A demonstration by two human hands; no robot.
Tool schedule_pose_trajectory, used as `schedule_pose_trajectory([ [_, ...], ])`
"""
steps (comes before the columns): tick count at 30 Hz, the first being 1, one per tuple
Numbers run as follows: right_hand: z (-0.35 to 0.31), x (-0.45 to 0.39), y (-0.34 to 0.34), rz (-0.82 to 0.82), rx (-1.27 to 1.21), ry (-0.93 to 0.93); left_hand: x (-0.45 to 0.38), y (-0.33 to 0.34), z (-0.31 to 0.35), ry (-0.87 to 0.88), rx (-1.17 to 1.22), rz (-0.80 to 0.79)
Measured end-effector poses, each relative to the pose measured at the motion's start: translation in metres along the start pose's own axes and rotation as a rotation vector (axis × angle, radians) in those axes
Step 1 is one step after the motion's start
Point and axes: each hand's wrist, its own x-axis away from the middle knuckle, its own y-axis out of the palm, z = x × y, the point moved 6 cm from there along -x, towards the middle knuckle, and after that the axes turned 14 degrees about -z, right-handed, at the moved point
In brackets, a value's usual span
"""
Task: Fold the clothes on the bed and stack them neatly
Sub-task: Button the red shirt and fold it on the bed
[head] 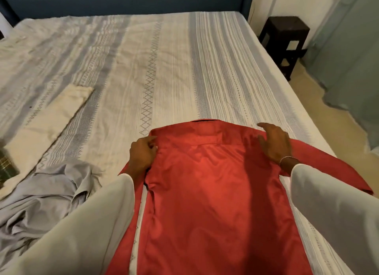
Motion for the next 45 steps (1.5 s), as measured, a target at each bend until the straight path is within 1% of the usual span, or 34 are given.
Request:
schedule_pose_trajectory([
  [2, -0.008, 0.023, 0.005, -0.026, 0.025, -0.057, 0.021, 0.009, 0.0, 0.002, -0.062, -0.061],
  [5, -0.017, 0.06, 0.015, -0.074, 0.079, -0.137, 0.061, 0.021, 0.008, 0.085, -0.118, -0.128],
  [8, -0.019, 0.102, 0.025, -0.168, 0.1, -0.141, 0.1, 0.032, 0.009, 0.082, -0.162, -0.18],
  [12, -0.017, 0.169, 0.03, -0.258, 0.082, -0.154, 0.161, 0.05, 0.013, 0.087, -0.149, -0.237],
  [16, -0.008, 0.23, 0.04, -0.366, 0.068, -0.148, 0.219, 0.072, 0.004, 0.04, -0.199, -0.241],
  [17, -0.002, 0.237, 0.044, -0.39, 0.056, -0.128, 0.227, 0.075, -0.002, 0.025, -0.218, -0.226],
  [19, 0.007, 0.276, 0.047, -0.45, 0.028, -0.075, 0.273, 0.083, -0.004, 0.014, -0.193, -0.193],
  [21, 0.016, 0.304, 0.048, -0.467, -0.027, -0.011, 0.304, 0.091, -0.023, -0.094, -0.139, -0.178],
  [23, 0.026, 0.345, 0.049, -0.488, -0.08, 0.086, 0.341, 0.1, -0.052, -0.265, -0.156, -0.205],
  [24, 0.033, 0.362, 0.053, -0.51, -0.101, 0.141, 0.356, 0.107, -0.067, -0.304, -0.17, -0.212],
  [25, 0.041, 0.378, 0.057, -0.532, -0.142, 0.199, 0.37, 0.113, -0.073, -0.314, -0.148, -0.222],
  [26, 0.05, 0.394, 0.063, -0.549, -0.194, 0.271, 0.384, 0.122, -0.081, -0.355, -0.091, -0.27],
  [27, 0.058, 0.411, 0.068, -0.571, -0.232, 0.338, 0.389, 0.133, -0.095, -0.33, -0.044, -0.253],
  [28, 0.064, 0.425, 0.073, -0.593, -0.258, 0.393, 0.397, 0.133, -0.1, -0.338, 0.013, -0.229],
  [29, 0.069, 0.437, 0.077, -0.61, -0.288, 0.428, 0.409, 0.132, -0.099, -0.37, 0.013, -0.235],
  [30, 0.073, 0.447, 0.081, -0.613, -0.338, 0.452, 0.418, 0.127, -0.104, -0.404, 0.037, -0.18],
  [33, 0.089, 0.464, 0.091, -0.57, -0.477, 0.514, 0.434, 0.133, -0.131, -0.527, 0.168, -0.197],
  [36, 0.117, 0.475, 0.112, -0.548, -0.637, 0.571, 0.447, 0.124, -0.137, -0.562, 0.25, -0.164],
  [38, 0.12, 0.484, 0.106, -0.51, -0.707, 0.593, 0.456, 0.121, -0.136, -0.588, 0.445, -0.19],
  [40, 0.112, 0.494, 0.083, -0.442, -0.733, 0.635, 0.463, 0.118, -0.139, -0.614, 0.642, -0.204],
  [42, 0.113, 0.502, 0.073, -0.427, -0.772, 0.669, 0.469, 0.11, -0.143, -0.637, 0.776, -0.199],
  [43, 0.115, 0.505, 0.07, -0.424, -0.774, 0.661, 0.473, 0.108, -0.143, -0.646, 0.787, -0.199],
  [45, 0.118, 0.508, 0.067, -0.413, -0.743, 0.655, 0.477, 0.108, -0.148, -0.65, 0.705, -0.196],
])
